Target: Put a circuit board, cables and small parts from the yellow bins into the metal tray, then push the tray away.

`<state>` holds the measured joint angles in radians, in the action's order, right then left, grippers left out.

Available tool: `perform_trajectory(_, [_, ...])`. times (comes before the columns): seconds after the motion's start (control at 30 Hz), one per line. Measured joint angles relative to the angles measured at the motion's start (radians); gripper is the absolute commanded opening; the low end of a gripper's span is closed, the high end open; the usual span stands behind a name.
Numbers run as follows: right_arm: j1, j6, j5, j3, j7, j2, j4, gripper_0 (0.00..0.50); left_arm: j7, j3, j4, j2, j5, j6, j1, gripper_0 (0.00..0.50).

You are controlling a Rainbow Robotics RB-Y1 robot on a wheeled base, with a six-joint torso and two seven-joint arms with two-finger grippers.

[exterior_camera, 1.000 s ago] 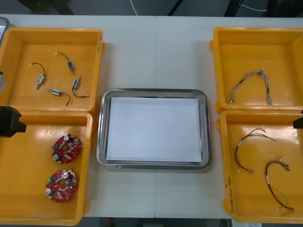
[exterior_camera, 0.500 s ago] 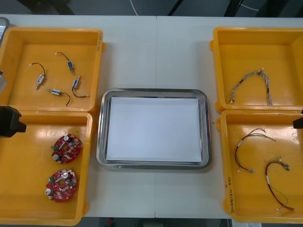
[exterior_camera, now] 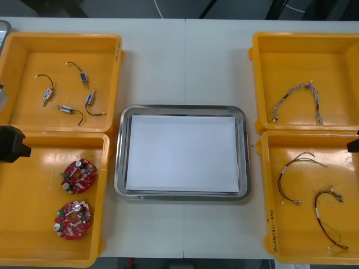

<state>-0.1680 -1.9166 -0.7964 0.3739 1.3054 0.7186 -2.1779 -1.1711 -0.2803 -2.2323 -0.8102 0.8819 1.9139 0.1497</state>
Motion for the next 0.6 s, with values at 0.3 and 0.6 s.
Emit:
perform_trajectory(0.3, [0.000,0.000,0.000,0.000,0.000,0.000,0.000,0.500,0.000,0.000,0.000,0.000,0.000,0.000,0.000,0.500])
perform_trajectory(0.6, [0.000,0.000,0.000,0.000,0.000,0.000,0.000,0.500,0.000,0.000,0.000,0.000,0.000,0.000,0.000,0.500])
